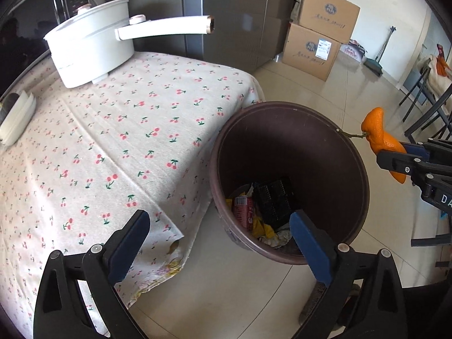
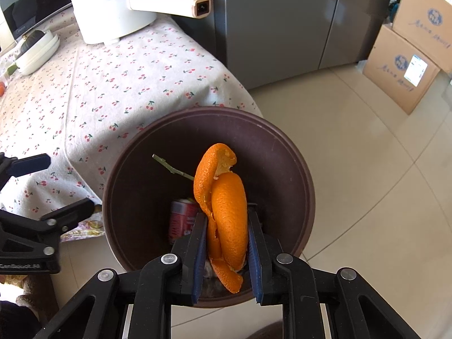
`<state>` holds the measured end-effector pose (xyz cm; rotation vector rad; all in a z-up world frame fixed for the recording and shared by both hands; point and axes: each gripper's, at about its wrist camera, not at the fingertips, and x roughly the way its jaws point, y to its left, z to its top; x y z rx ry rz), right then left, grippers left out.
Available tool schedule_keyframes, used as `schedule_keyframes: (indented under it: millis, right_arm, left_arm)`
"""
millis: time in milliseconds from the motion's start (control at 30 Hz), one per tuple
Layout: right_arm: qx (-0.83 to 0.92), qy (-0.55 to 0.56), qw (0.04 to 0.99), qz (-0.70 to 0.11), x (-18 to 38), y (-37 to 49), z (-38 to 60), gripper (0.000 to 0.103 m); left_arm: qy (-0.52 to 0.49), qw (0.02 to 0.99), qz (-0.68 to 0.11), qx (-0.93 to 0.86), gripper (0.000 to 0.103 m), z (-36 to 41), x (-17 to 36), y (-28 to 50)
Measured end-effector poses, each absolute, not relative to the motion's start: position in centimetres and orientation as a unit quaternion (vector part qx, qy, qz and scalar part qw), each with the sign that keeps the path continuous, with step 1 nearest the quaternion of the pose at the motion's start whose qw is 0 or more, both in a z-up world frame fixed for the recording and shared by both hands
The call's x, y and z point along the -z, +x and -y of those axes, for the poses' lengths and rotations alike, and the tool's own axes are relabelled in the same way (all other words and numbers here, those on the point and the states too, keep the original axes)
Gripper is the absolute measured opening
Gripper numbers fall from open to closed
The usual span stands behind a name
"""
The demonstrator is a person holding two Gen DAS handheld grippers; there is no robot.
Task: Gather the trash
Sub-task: 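Carry can and peel over the bin and open both tools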
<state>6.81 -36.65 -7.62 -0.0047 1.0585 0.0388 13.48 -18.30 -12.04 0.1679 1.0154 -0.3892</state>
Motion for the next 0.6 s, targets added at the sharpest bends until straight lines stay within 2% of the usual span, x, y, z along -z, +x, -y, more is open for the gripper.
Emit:
schedule_keyframes:
  millis: [333,367,400,433,467,500,600]
  right_arm:
    - [-0.007,0.023,0.868,-0.496,7.4,8.8,35.6,0.028]
    - [-0.008,0.029,0.870,-0.492,7.2,8.9,35.4,0.037]
    - [-0.006,0.035,0.873,-0.486,7.0,9.0,35.2,0.053]
    - [-0.005,0.044,0.876,-0.480,6.8,9.0,35.0,0.063]
    - [-0.005,0.051,0.878,-0.476,6.5,9.0,34.9,0.079]
    - [-0.006,0.056,0.880,-0.472,6.3,9.0,34.7,0.087]
    - [-0.015,0.061,0.882,-0.467,5.6,8.8,33.6,0.089]
  left_arm:
    - [0.045,0.862,-0.489,0.130,0.102,12.2,10.9,11.3]
    - [0.044,0.863,-0.488,0.124,0.102,11.6,10.7,11.1]
    - [0.043,0.864,-0.487,0.119,0.102,10.9,10.5,11.0]
    - [0.042,0.866,-0.485,0.114,0.102,10.2,10.4,10.7]
    - [0.041,0.867,-0.484,0.110,0.102,9.6,10.2,10.6]
    - [0.039,0.869,-0.482,0.105,0.102,9.1,10.0,10.5]
    - [0.031,0.874,-0.476,0.089,0.102,7.5,9.3,9.8]
